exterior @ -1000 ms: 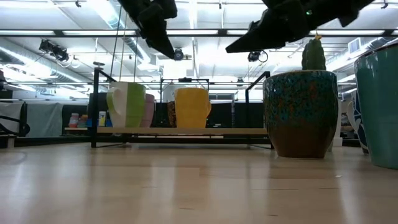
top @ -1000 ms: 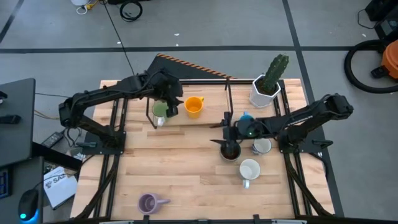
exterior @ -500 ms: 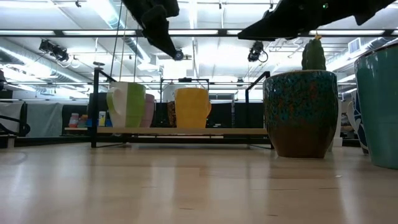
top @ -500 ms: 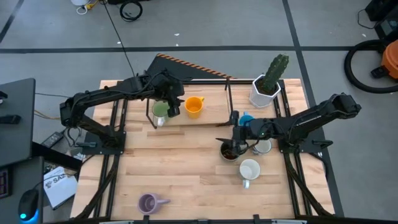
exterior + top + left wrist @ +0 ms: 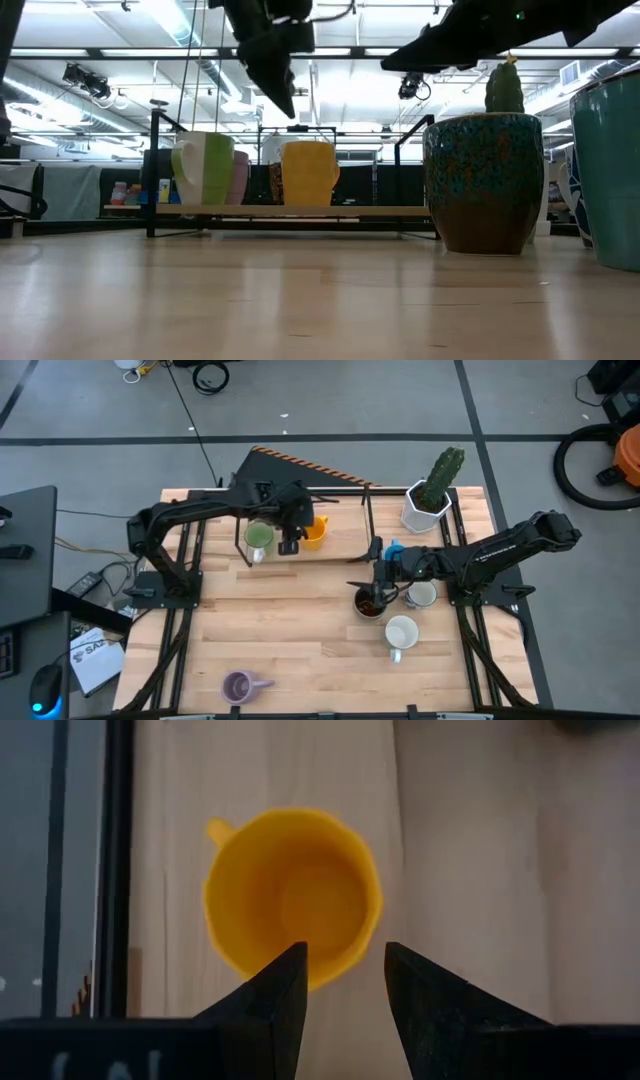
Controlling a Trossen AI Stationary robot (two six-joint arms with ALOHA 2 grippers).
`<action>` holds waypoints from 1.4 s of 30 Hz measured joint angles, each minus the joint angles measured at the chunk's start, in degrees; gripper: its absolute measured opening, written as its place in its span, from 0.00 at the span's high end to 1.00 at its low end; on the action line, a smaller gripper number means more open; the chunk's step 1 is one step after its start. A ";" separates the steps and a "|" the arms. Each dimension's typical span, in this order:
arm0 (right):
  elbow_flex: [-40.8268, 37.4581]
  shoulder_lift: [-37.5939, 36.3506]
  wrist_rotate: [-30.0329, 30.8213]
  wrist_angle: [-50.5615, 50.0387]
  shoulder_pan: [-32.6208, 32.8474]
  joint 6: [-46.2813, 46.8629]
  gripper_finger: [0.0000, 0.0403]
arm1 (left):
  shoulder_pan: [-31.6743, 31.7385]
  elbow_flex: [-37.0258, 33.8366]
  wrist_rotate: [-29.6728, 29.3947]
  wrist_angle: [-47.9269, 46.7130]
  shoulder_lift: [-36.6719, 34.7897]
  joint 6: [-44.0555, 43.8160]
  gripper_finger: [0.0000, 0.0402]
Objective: Place coffee mugs
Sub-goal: Put the yellow mug on the shelf
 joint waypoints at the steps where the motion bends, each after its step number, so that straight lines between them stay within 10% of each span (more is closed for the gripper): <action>1: 0.00 0.00 0.00 -0.16 0.00 0.25 0.35 | -0.13 0.00 0.10 -0.12 0.55 0.81 0.65; 19: 0.04 0.04 -0.31 -1.19 0.22 2.21 0.35 | -0.20 0.02 3.43 -1.55 5.08 25.46 0.65; 42: 0.04 0.07 -1.31 -1.18 0.26 2.23 0.35 | 0.17 0.00 1.73 -1.68 8.92 25.62 0.79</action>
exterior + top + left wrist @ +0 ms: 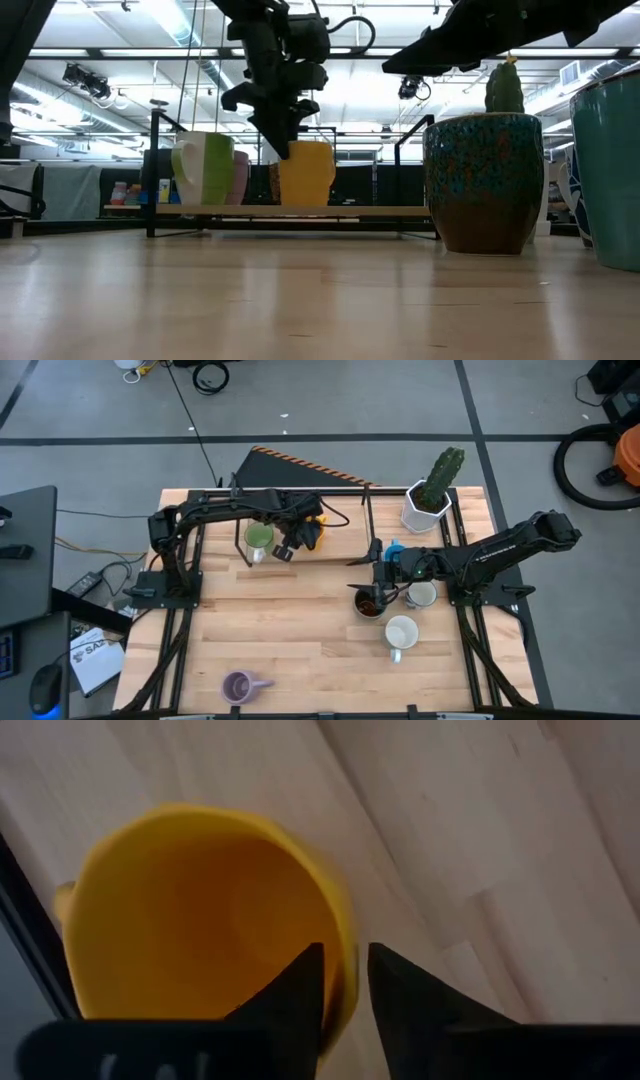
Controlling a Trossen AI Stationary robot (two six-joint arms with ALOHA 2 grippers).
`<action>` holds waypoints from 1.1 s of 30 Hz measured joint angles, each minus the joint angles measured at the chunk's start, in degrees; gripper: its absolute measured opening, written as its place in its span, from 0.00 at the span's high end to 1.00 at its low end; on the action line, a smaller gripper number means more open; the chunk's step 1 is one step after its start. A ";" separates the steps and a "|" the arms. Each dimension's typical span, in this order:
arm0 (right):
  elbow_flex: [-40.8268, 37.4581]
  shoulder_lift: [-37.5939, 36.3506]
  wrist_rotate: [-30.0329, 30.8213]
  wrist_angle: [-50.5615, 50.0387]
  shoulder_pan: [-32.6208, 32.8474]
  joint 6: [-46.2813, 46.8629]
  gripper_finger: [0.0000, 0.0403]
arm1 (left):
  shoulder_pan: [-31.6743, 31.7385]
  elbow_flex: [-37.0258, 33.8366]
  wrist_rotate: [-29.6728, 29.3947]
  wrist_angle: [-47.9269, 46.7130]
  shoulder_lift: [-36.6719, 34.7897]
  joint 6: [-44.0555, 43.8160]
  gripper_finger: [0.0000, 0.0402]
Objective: Place coffee mugs
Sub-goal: Put the yellow mug on the shelf
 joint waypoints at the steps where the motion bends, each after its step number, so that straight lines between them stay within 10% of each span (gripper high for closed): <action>1: 0.00 -0.01 0.00 0.00 0.00 0.00 0.35 | 0.00 0.00 -0.02 0.06 0.00 0.01 0.80; 33: 0.02 0.00 0.61 -0.87 0.00 0.00 0.35 | 0.38 0.09 -5.16 -4.86 -3.65 -6.56 0.92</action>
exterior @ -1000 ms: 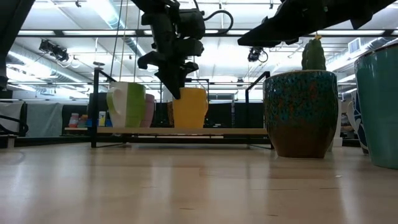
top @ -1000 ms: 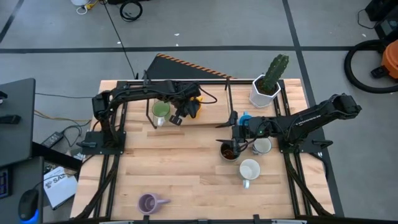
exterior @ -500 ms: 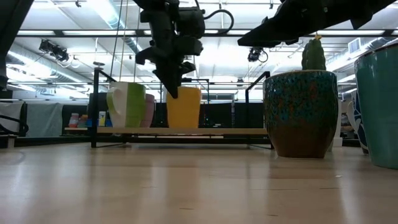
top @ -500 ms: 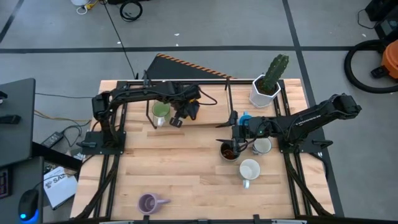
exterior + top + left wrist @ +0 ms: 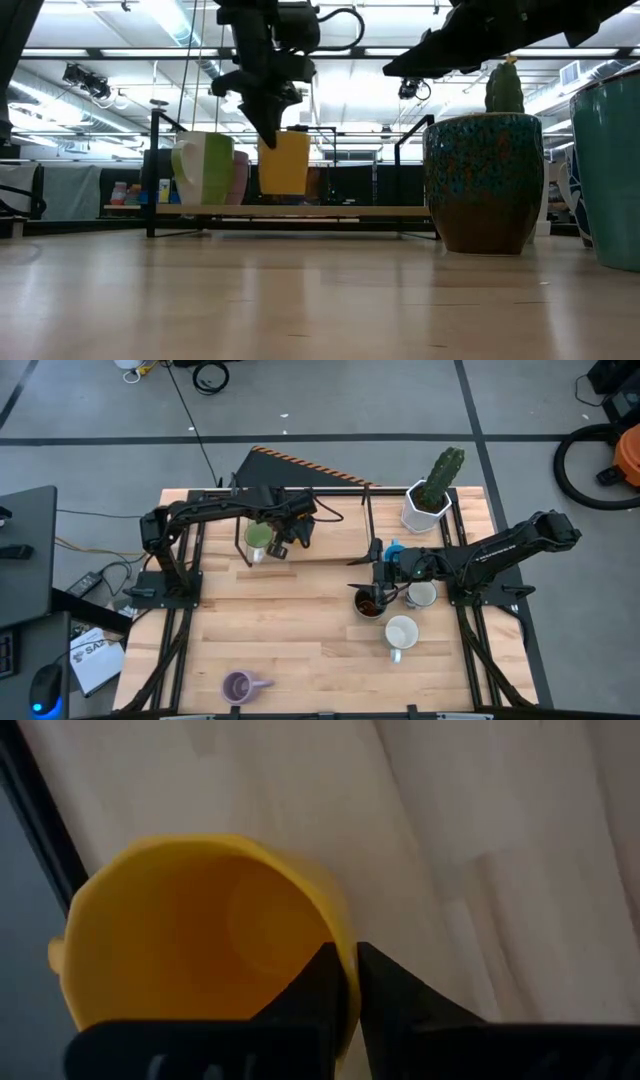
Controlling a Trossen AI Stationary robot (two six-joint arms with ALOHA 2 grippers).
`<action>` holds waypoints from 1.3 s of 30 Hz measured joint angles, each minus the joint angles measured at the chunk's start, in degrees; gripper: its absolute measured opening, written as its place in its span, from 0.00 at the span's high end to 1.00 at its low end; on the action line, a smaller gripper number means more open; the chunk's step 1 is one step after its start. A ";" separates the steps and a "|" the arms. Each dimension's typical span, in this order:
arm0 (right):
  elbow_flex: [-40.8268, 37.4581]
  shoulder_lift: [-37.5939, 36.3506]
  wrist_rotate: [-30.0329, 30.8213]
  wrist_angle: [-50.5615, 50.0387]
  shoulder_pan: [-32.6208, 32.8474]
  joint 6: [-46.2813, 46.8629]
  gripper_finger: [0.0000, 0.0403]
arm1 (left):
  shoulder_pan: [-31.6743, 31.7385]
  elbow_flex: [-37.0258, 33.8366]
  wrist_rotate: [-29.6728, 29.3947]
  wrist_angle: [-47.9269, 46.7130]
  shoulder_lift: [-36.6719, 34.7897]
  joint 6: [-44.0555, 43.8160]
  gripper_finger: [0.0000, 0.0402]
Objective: Place coffee mugs
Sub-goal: Put the yellow mug on the shelf
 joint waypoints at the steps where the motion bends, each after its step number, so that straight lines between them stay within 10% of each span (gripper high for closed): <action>1: 0.00 0.00 -0.01 0.00 -0.02 0.00 0.35 | 0.40 0.02 0.05 0.16 -0.02 -1.04 0.92; 39: 0.00 0.00 -0.70 0.82 -0.11 -0.26 0.35 | 13.51 -0.01 5.95 4.97 1.12 -2.63 0.91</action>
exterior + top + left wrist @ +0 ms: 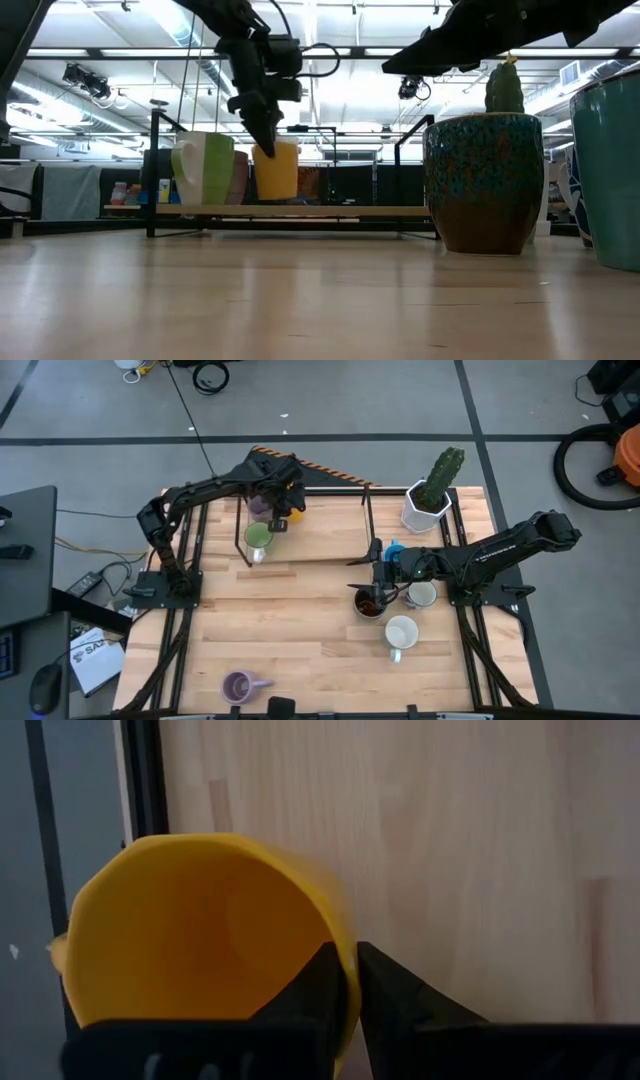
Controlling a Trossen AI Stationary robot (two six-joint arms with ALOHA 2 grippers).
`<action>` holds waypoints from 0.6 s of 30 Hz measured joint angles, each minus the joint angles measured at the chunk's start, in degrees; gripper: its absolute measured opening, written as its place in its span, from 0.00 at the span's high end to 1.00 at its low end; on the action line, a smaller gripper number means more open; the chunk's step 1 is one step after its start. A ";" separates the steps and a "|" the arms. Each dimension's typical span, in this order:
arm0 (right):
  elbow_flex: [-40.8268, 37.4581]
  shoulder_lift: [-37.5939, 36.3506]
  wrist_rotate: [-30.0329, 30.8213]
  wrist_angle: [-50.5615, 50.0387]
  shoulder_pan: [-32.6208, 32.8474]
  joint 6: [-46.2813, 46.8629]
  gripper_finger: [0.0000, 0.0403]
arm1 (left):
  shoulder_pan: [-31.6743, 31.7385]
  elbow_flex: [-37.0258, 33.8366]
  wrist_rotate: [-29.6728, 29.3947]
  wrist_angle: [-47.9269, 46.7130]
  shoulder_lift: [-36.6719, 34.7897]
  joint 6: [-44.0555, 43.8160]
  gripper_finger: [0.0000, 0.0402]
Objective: Place coffee mugs
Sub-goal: Put the yellow mug on the shelf
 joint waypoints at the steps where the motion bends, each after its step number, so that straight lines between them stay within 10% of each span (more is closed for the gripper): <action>1: 0.00 0.00 0.00 -0.01 0.00 0.01 0.35 | -0.06 -0.05 -0.11 0.05 0.17 0.14 0.91; 18: 0.00 0.00 -0.37 -0.10 0.02 0.04 0.35 | 0.00 -0.12 -0.78 0.11 2.88 1.71 0.91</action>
